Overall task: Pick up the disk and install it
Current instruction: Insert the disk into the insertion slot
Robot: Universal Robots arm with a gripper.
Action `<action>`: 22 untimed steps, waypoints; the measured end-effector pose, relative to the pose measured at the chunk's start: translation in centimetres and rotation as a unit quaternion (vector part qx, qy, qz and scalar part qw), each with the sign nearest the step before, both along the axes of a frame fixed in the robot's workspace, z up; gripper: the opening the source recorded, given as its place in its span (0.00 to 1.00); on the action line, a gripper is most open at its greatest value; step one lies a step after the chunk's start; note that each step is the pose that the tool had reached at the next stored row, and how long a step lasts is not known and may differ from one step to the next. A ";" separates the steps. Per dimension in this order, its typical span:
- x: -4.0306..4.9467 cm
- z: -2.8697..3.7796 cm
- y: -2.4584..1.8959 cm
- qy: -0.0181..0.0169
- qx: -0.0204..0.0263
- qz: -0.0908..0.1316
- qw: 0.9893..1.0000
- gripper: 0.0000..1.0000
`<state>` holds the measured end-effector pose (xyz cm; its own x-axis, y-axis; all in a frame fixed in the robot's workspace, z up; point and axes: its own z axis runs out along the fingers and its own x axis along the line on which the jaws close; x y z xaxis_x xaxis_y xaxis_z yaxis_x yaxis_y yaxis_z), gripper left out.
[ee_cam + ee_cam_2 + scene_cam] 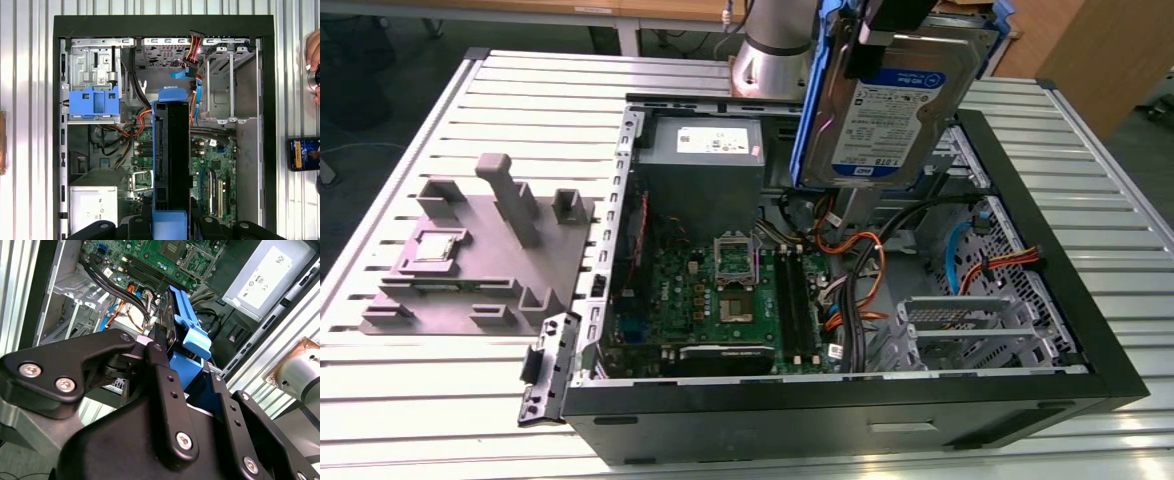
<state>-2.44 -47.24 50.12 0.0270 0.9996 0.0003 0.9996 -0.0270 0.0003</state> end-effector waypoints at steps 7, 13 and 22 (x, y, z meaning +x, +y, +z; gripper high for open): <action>0.01 0.00 -0.44 0.000 0.000 0.000 1.000 0.37; 0.00 -0.07 -1.73 0.000 0.000 0.000 1.000 0.37; 0.45 -0.69 -4.11 -0.001 0.000 0.000 1.000 0.37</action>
